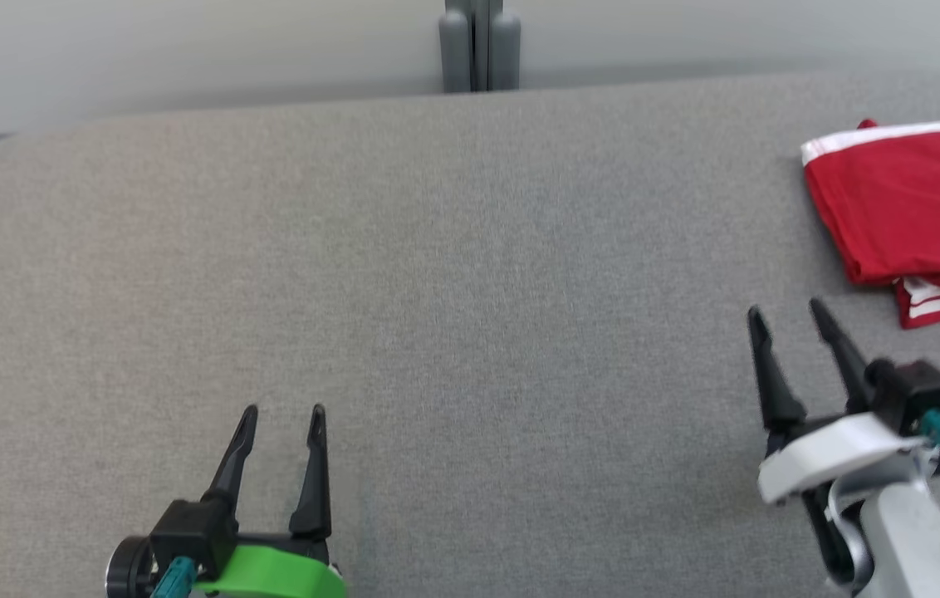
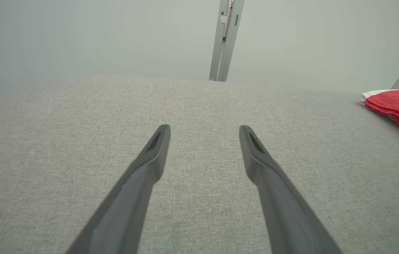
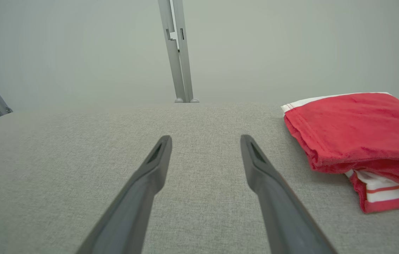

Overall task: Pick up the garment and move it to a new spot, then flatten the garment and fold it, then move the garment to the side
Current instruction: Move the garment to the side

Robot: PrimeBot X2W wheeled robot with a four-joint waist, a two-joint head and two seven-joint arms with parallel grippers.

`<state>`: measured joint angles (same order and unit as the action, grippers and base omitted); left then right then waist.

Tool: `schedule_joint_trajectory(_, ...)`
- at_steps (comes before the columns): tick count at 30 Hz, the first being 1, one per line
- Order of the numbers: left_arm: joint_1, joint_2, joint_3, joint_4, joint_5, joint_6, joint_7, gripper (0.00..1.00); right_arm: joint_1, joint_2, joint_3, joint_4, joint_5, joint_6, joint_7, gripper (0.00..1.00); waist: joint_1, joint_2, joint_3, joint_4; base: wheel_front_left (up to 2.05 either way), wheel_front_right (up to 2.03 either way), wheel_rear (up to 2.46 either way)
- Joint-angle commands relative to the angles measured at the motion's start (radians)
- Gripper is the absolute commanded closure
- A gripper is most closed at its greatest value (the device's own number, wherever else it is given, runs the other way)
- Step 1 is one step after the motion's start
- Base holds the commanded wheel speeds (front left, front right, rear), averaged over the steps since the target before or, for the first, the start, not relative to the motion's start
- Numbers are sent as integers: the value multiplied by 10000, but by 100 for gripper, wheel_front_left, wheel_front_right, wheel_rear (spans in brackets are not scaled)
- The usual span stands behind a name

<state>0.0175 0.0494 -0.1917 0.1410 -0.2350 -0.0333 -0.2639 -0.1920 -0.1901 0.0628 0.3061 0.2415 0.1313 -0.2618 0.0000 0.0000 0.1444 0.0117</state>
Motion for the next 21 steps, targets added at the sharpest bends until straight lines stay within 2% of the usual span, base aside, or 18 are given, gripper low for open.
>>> schedule_joint_trajectory(1, 330, 29, 94, -105, -36, 91, 2, 0, 471, 117, 44, -189, -21, -11, -34, 0, 0, 0, -1248, 108, 0, 0, 0)
schedule_joint_trajectory(5, 800, 29, 178, -343, 23, 11, 1, 0, 1350, 536, 9, -846, -88, -11, -35, 0, 0, 0, -1648, 120, 0, 0, 0)
schedule_joint_trajectory(11, 1374, 28, 449, -483, 124, 62, 1, 0, 2370, 839, -43, -1464, -317, -11, -36, 0, 0, 0, -2144, 7, 0, 0, 0)
schedule_joint_trajectory(21, 2030, 28, 590, -665, 232, 176, 3, 0, 3442, 1060, 269, -1410, -357, -10, -37, 0, 0, 0, -2724, -186, 0, 0, 0)
